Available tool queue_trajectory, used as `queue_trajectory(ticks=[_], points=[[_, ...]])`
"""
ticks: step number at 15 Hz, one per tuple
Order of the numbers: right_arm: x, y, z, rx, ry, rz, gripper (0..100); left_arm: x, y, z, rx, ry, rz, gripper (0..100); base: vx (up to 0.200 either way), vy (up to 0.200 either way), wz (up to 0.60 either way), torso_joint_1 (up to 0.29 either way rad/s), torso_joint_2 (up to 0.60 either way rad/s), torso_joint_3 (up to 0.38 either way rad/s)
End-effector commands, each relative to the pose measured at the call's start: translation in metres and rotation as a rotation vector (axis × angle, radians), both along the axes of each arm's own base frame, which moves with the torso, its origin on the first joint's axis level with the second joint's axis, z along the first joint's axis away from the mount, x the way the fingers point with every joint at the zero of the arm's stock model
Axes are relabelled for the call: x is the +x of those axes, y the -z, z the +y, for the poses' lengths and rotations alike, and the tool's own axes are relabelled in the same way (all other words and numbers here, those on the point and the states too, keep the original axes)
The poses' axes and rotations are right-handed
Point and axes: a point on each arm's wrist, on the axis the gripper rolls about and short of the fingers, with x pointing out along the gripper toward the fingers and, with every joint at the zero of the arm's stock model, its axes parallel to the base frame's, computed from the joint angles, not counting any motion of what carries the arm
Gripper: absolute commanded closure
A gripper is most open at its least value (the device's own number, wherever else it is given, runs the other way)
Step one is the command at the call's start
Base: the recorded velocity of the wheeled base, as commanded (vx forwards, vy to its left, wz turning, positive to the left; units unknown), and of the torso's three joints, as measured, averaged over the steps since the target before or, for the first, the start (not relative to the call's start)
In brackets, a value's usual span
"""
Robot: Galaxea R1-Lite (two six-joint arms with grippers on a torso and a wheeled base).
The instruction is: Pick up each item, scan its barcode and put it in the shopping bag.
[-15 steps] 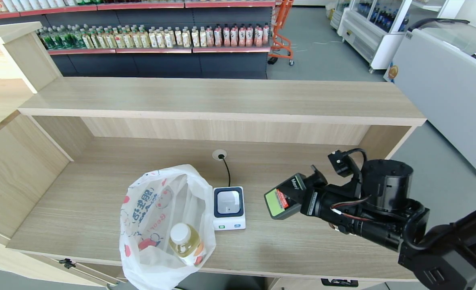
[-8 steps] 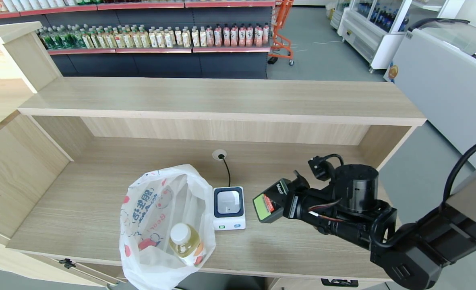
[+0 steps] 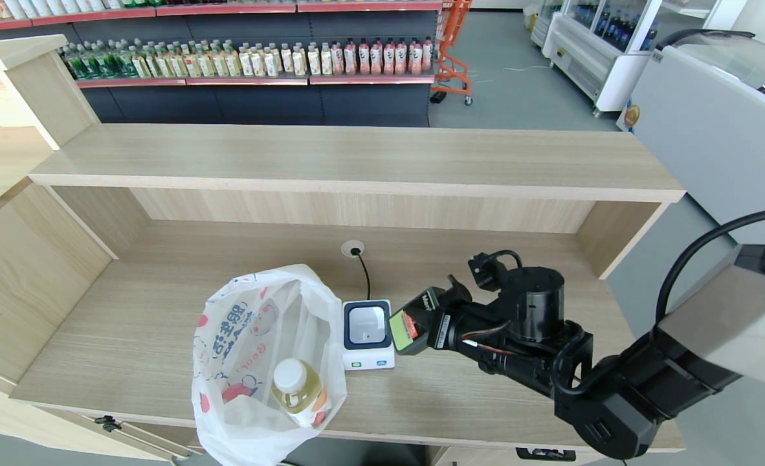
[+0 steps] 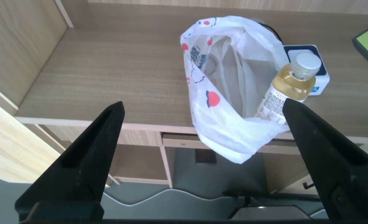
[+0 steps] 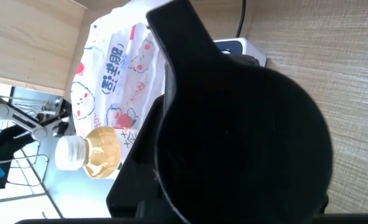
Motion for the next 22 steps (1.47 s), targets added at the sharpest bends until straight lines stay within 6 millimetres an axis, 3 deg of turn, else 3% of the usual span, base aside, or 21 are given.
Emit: queue_trajectory(ticks=[1,7,16,22], points=[[0.004,0.008,0.003,-0.008,0.001,0.012,100,0.000,0.000,0.000,0.000,0.000,-0.001,0,0.000,0.000,0.00,0.000,0.00,0.000],[0.015,0.019,0.012,-0.010,-0.007,-0.006,100,0.000,0.000,0.000,0.000,0.000,-0.001,0,0.000,0.000,0.00,0.000,0.00,0.000],[0.015,0.027,0.011,0.002,-0.015,-0.026,100,0.000,0.000,0.000,0.000,0.000,-0.001,0,0.000,0.000,0.00,0.000,0.00,0.000],[0.016,0.025,0.011,0.005,-0.015,-0.031,100,0.000,0.000,0.000,0.000,0.000,-0.001,0,0.000,0.200,0.00,0.004,0.00,0.002]])
